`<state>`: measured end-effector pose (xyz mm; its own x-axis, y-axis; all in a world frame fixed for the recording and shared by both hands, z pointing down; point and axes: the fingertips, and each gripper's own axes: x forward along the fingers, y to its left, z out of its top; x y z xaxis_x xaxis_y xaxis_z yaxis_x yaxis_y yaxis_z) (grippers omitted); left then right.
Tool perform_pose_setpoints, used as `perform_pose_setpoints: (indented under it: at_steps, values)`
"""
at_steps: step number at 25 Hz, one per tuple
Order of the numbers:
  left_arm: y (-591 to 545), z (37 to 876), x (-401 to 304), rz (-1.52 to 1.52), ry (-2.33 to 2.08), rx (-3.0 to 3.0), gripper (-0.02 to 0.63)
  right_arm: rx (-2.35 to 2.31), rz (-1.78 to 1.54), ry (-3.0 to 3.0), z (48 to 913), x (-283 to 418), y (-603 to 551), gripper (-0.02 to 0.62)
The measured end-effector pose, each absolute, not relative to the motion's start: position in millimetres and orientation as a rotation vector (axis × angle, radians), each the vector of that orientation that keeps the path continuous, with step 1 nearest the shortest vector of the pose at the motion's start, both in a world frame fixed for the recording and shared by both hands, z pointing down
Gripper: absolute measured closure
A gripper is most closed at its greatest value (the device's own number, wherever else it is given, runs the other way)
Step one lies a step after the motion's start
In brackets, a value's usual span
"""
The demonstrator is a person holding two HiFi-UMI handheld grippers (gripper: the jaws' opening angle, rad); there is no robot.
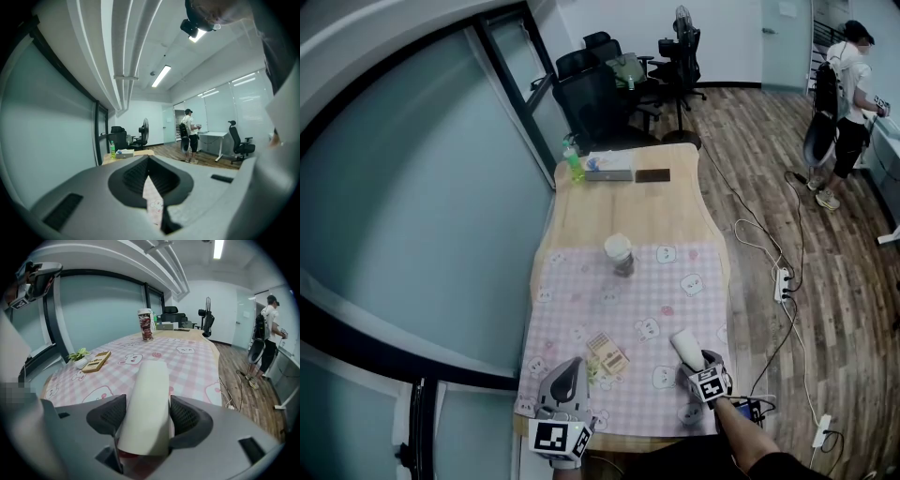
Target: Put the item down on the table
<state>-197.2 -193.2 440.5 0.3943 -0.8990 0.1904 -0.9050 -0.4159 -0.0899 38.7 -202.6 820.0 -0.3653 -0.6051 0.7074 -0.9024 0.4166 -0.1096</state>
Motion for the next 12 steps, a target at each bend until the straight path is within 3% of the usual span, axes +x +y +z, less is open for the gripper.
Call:
perform_pose_setpoints:
  at_steps: [12]
  values:
    - [-192.7,441.8,-187.4,0.331,-1.659,2.613,0.606,1.295,0.666,-2.099,812.4,42.1,-203.9,0.293]
